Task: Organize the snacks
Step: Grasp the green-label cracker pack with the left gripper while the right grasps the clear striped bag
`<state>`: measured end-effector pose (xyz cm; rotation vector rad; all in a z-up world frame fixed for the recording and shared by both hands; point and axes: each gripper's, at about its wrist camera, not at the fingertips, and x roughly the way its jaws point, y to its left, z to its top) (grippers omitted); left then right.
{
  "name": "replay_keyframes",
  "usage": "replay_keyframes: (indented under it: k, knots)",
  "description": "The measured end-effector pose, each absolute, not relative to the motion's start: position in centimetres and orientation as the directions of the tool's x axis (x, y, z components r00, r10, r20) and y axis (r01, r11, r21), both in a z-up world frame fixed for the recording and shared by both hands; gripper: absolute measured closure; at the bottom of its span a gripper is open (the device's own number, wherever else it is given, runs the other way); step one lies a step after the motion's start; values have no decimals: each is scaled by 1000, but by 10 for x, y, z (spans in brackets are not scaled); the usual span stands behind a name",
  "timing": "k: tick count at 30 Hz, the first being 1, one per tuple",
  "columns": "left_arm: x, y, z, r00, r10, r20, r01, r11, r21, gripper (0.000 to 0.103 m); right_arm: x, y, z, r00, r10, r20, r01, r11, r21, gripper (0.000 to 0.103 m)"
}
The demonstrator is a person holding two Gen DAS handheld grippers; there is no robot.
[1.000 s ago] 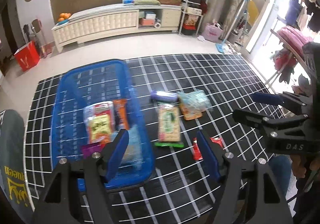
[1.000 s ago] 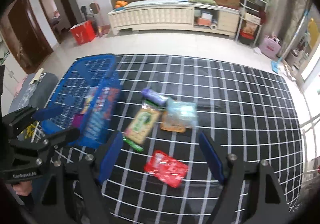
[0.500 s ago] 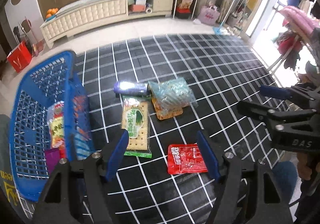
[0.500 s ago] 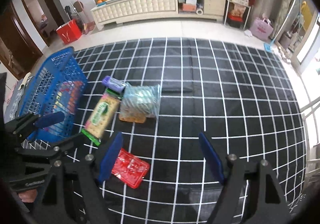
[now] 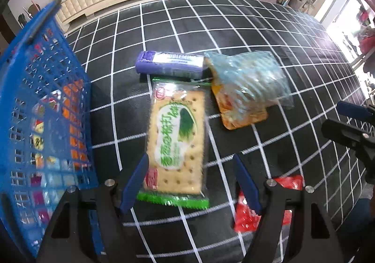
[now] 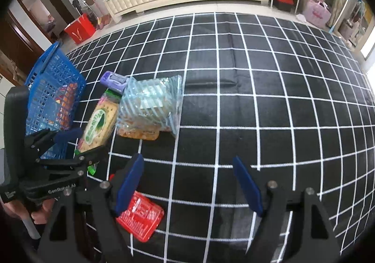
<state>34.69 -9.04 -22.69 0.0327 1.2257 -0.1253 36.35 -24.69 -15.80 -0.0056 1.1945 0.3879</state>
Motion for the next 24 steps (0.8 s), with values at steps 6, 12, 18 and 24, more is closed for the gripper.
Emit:
replay_keyframes:
  k: [6,12,18,24]
  knots:
    - [364,-78,-240,298,-97,-950,64,995,-81,31,376,-243,-163,302,286,-910,-290,936,198,21]
    - [360,-87,-244,318,-50,-947,95,995,-21,49,383,-234,-162,299,275,-914,-289,939,188,21]
    - [349,-81,-242,344,-66,-937,50,997,-52,51,396,-217,-162,304,282,-910,-274,941,200,21]
    - [343,-77,-226,398,-75,-914,44,997,-62,51,411,-188,-164,293,276,-915,-304,935,184,21]
